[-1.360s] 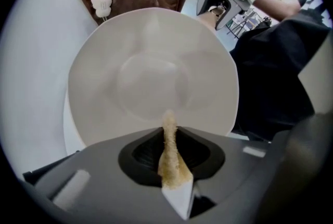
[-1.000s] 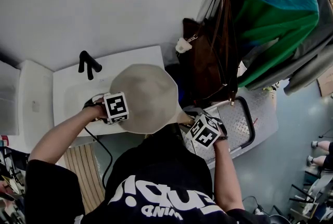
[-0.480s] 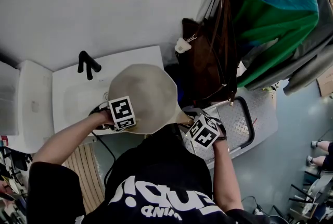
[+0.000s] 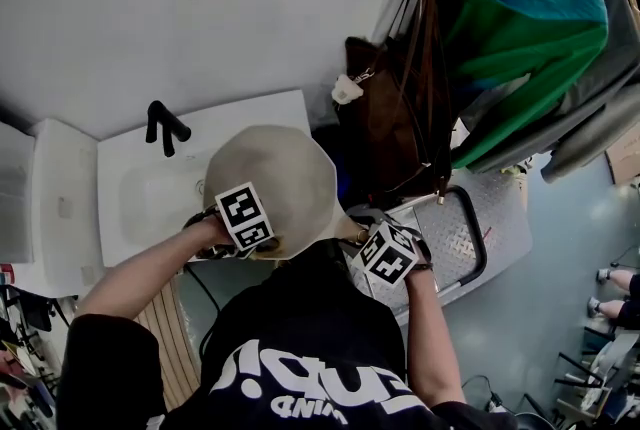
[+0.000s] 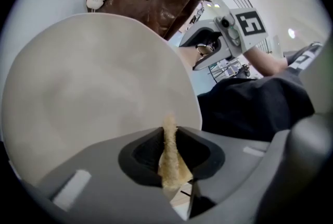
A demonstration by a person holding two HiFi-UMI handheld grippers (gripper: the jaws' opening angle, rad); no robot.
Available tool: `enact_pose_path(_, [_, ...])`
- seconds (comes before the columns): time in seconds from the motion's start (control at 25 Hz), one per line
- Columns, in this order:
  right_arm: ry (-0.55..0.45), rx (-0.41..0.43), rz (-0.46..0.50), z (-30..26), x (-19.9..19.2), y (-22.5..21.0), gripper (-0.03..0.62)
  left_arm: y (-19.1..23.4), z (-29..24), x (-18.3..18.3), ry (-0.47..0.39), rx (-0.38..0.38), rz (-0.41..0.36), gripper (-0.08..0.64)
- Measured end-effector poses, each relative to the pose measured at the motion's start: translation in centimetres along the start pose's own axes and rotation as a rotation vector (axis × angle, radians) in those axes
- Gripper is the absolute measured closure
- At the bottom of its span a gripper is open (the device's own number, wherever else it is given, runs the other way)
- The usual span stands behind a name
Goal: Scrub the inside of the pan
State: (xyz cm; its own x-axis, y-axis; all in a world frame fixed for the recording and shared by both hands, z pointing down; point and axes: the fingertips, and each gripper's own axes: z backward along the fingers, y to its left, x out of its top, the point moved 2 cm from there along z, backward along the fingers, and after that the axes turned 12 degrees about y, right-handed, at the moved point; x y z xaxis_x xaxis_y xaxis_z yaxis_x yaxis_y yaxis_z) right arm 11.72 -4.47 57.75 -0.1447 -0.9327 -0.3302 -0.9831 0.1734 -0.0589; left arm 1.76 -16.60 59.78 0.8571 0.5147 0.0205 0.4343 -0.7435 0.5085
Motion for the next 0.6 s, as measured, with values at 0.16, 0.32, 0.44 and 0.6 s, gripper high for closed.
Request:
enact_pose_path(0.16, [0.001,-0.001,0.0,0.0,0.0,0.0,0.367,-0.6,-0.4,1.6,-0.058,-0.032,0.021,0.485])
enact_pose_path(0.32, [0.002,0.001,-0.002,0.0,0.0,0.1,0.368,-0.8,-0.3,3.0,-0.122,-0.067,0.049,0.486])
enact_pose_path(0.44, [0.002,0.002,-0.001,0.0,0.0,0.0,0.367,-0.8,0.0,4.0,-0.186,-0.101,0.083,0.486])
enact_pose_path(0.6, [0.002,0.0,0.001,0.0,0.0,0.0,0.367,-0.7,0.2,5.5,-0.287,-0.126,0.127,0.486])
